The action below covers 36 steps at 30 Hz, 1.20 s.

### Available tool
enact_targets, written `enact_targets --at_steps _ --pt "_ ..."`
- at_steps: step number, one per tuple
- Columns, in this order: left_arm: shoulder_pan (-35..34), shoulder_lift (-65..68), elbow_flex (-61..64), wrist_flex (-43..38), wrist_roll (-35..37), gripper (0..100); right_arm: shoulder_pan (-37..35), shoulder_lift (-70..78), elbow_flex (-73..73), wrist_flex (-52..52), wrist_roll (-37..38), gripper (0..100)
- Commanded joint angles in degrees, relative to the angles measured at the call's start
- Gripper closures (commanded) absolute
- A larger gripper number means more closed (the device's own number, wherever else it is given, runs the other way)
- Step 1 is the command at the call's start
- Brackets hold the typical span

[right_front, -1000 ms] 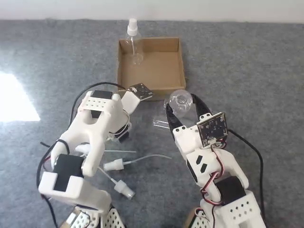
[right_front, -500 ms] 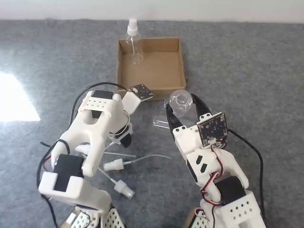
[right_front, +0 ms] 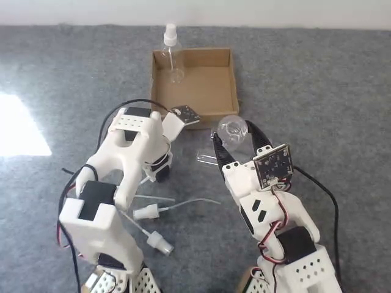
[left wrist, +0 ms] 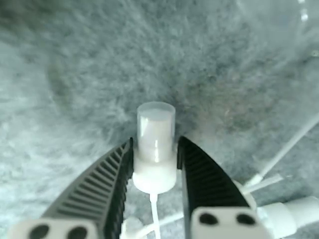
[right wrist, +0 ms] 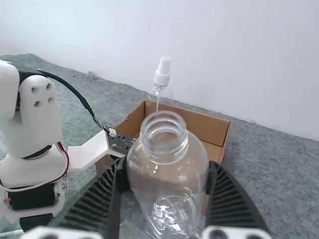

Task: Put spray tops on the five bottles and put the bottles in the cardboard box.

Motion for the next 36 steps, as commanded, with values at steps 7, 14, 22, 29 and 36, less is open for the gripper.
enact_targets --at_steps 7,14,22,29,36 --pt "0.4 -0.6 -4.0 4.3 0.4 96 0.6 -1.9 -3.5 0.2 1.4 89.8" --pt "-0.2 -0.7 -8.8 9.8 0.5 96 0.6 -1.9 -3.5 0.2 1.4 89.8" --pt "-0.2 -5.3 -8.6 11.8 0.6 99 0.5 -1.5 -3.5 0.2 1.4 89.8" --pt "0.1 -23.5 -5.3 13.6 2.7 99 -1.0 -1.4 -3.4 0.2 1.5 89.8" --pt "0.4 -35.8 -1.5 13.6 5.5 99 -1.6 -1.4 -3.2 0.9 1.5 89.8"
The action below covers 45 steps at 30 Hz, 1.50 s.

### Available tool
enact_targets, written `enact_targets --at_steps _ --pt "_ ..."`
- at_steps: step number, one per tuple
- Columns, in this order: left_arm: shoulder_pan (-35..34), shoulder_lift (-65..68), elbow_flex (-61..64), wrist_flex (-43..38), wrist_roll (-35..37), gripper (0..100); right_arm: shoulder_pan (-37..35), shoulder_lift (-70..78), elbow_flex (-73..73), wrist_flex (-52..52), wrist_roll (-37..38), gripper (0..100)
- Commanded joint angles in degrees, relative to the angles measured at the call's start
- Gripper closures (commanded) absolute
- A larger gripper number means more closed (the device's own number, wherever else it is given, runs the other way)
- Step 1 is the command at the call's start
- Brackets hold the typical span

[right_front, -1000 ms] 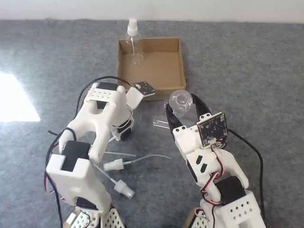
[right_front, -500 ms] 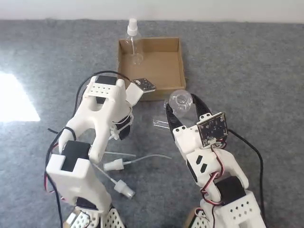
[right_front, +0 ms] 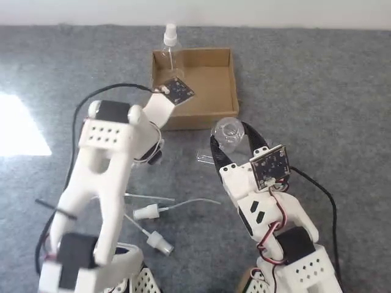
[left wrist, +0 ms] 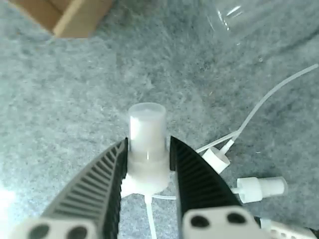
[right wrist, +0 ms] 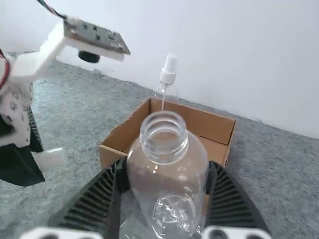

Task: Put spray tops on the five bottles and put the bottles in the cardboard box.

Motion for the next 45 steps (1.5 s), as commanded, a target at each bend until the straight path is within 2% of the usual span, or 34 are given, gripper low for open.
enact_targets --at_steps 1,8,14,23,37,45 --pt "0.4 -8.8 1.1 0.2 1.5 99 -0.4 -1.4 -3.2 0.3 1.5 89.8" --pt "0.4 -12.7 1.6 0.0 5.0 99 -1.8 -1.4 -3.2 0.7 1.5 89.8" --pt "0.4 -17.0 4.6 -5.5 11.3 99 -4.3 -1.3 -1.9 0.2 1.5 89.8" --pt "0.4 -30.2 12.5 -14.1 18.3 99 -5.4 -1.3 -1.6 0.2 1.5 89.8" --pt "-0.1 -40.6 13.5 -18.3 29.1 99 -10.2 -1.2 -0.2 0.2 1.5 89.8" --pt "0.4 -49.3 13.4 -22.5 36.5 99 -10.6 8.1 -3.4 0.2 1.4 89.8"
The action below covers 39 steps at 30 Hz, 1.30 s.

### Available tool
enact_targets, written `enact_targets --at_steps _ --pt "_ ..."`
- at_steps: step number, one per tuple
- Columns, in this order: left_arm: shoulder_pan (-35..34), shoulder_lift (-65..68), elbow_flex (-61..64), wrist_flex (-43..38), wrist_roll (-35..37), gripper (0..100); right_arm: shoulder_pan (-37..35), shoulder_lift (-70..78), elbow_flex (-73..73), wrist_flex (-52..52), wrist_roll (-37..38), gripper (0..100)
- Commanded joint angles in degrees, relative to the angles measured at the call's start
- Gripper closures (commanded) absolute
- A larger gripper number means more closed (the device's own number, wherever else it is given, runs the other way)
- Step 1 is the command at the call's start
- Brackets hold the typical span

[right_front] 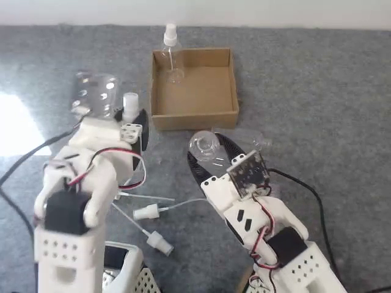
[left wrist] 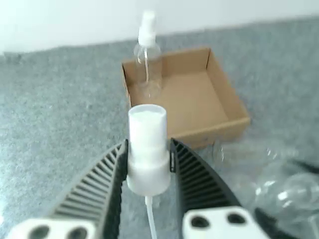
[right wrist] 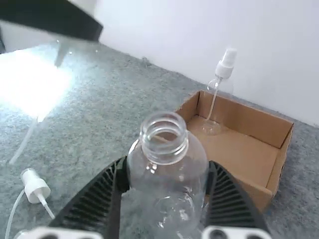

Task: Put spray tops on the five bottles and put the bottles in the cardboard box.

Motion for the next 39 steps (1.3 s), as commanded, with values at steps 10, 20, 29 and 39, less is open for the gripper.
enact_targets --at_steps 10,20,29,39 --pt "0.4 -11.1 -0.5 -10.2 7.9 99 -2.2 12.2 -2.8 -5.2 1.0 89.8" --pt "0.4 -13.7 -0.5 -15.4 15.8 99 -4.8 13.3 -1.8 -6.8 1.0 89.8" --pt "0.4 -21.1 4.4 -17.6 20.7 99 -9.5 13.8 -1.8 -6.7 1.0 89.8" --pt "7.4 -31.3 17.8 -26.2 20.4 99 -10.9 13.8 -1.7 -6.7 1.0 89.8"
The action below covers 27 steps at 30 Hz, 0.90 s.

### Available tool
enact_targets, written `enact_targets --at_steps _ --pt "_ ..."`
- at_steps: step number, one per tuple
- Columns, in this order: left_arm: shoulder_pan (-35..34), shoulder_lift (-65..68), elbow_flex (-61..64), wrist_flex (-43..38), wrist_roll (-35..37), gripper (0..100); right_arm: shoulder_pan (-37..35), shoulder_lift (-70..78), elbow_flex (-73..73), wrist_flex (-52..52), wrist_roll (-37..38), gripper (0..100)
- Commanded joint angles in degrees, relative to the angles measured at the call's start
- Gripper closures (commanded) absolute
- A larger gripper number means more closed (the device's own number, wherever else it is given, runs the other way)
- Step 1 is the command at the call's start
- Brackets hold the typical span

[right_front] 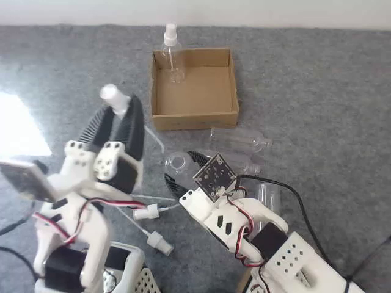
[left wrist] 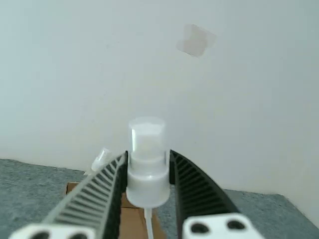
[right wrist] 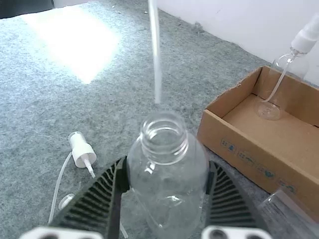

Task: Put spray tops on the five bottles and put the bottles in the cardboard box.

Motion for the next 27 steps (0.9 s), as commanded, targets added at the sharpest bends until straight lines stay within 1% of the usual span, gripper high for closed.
enact_targets --at_steps 1,11,14,18,27 --pt "3.3 -4.3 0.7 -2.1 0.3 99 -0.6 0.7 -1.7 -1.5 1.0 89.8" --pt "3.9 -5.5 0.3 -2.1 0.3 99 -0.3 0.7 -1.7 -1.5 1.0 89.8" --pt "6.7 -5.5 0.4 -1.8 -0.4 99 -0.2 0.8 -1.7 -1.5 1.0 89.8" --pt "10.5 -5.5 0.7 -1.8 -3.8 99 -0.2 0.8 -1.7 -1.5 1.0 89.8" --pt "10.3 -5.5 4.0 -1.8 -4.0 99 -0.2 0.7 -1.7 -1.0 1.1 89.8"
